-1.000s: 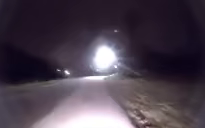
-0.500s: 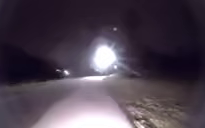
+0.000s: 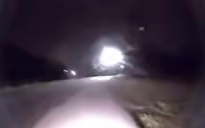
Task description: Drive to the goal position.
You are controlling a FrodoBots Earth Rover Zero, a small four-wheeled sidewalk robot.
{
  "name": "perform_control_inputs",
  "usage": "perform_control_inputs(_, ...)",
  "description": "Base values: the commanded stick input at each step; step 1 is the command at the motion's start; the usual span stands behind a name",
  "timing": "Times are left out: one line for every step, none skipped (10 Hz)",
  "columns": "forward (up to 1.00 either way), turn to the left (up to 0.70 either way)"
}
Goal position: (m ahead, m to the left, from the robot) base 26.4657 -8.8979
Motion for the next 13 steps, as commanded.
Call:
perform_control_inputs(0.0,0.7)
perform_control_inputs(0.0,0.55)
perform_control_inputs(0.0,0.15)
perform_control_inputs(0.0,0.06)
perform_control_inputs(0.61,0.0)
perform_control_inputs(0.67,0.0)
perform_control_inputs(0.6,0.0)
perform_control_inputs(0.56,0.0)
perform_control_inputs(0.56,0.0)
perform_control_inputs(0.56,0.0)
perform_control_inputs(0.55,0.0)
perform_control_inputs(0.54,0.0)
perform_control_inputs(0.53,0.0)
